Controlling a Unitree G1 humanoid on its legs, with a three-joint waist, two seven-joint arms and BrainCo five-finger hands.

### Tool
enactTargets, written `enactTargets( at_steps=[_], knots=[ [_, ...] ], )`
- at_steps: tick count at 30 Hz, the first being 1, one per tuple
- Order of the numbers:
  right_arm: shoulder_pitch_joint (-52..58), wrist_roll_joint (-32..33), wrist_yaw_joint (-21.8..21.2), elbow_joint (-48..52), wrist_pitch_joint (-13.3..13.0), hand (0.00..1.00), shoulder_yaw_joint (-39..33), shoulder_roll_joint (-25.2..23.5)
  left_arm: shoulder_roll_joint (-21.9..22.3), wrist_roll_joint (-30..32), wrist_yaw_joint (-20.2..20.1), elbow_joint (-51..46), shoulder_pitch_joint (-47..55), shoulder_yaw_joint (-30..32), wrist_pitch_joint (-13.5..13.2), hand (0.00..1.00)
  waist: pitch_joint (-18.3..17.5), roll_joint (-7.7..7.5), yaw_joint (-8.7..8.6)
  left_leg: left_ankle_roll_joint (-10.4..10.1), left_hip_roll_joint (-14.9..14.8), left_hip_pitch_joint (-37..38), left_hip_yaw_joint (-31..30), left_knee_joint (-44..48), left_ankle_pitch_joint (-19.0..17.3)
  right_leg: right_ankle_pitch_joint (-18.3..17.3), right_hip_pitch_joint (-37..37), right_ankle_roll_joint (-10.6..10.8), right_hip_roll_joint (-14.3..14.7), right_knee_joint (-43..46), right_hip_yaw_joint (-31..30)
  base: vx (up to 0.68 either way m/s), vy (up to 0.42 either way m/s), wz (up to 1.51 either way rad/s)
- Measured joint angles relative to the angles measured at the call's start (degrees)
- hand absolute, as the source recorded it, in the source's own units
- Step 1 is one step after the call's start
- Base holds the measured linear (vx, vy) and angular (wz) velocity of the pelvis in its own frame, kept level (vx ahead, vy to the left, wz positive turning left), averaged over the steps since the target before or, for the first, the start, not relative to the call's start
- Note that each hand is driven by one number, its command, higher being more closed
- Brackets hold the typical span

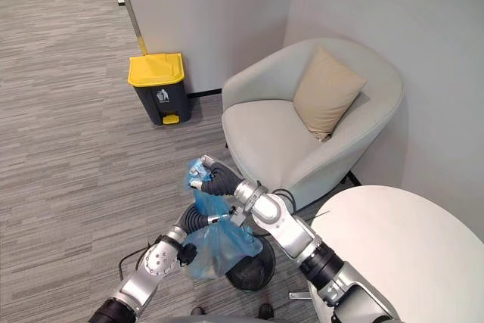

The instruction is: Gather rubbish on tea table into small bin, then transfer packed bag to large trash can.

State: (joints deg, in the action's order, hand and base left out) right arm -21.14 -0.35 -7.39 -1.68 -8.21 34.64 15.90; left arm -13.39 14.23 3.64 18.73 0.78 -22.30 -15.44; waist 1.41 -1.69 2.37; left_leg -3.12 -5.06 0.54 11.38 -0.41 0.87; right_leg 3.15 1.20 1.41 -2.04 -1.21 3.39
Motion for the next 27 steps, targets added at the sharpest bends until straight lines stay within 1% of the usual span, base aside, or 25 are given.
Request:
enactTargets(
  at_steps=[3,7,11,18,25,27],
  knots=[
    [-0.2,-0.2,1.0,-0.4,0.0,1.0,-1.2,-0.2,0.2,0.0,0.0,0.0,0.6,0.4,0.0,0.0,0.0,0.01,0.0,0.0,0.0,0.0,-0.1,0.0,0.0,0.0,0.0,0.0,0.0,0.0,0.1,0.0,0.0,0.0],
    [-1.9,-0.2,1.1,-1.9,-0.1,1.0,-1.4,-0.3,0.3,0.0,-0.1,0.1,0.6,0.6,0.0,0.0,0.0,0.01,-0.03,0.0,0.0,0.0,-0.2,-0.1,0.0,0.0,0.0,0.0,0.0,0.0,0.1,0.0,0.0,0.0],
    [-2.3,-0.2,1.3,-1.9,-0.2,1.0,-2.8,-1.0,0.3,0.1,-1.0,1.7,0.7,0.5,0.1,0.0,0.0,0.01,-0.01,0.0,0.1,0.3,-0.3,-0.9,0.4,0.0,0.0,0.1,0.0,0.0,0.3,0.0,0.0,0.0],
    [-6.2,-0.1,2.7,-1.9,-0.7,1.0,-3.2,-1.9,0.1,2.5,-2.3,2.8,1.1,-0.8,0.6,0.0,0.0,0.02,-0.04,0.0,0.1,0.3,-0.3,-0.9,0.4,0.0,0.0,0.1,0.0,0.0,0.3,0.0,0.0,0.0],
    [-6.2,-0.1,2.8,-2.3,-0.9,1.0,-3.2,-2.1,-0.3,4.5,-2.1,2.8,1.1,-0.8,0.6,0.0,0.0,0.02,-0.03,0.0,0.1,0.3,-0.3,-1.0,0.4,0.0,0.0,0.1,0.0,0.0,0.3,0.0,0.0,0.0],
    [-6.3,-0.1,3.4,-2.7,-0.9,1.0,-3.1,-2.1,-0.1,5.2,-1.0,2.8,1.1,-0.9,1.2,0.0,0.0,0.02,-0.04,0.0,0.1,0.3,-0.3,-1.0,0.5,0.0,0.0,0.1,0.0,0.0,0.3,0.0,0.0,0.0]
  ],
)
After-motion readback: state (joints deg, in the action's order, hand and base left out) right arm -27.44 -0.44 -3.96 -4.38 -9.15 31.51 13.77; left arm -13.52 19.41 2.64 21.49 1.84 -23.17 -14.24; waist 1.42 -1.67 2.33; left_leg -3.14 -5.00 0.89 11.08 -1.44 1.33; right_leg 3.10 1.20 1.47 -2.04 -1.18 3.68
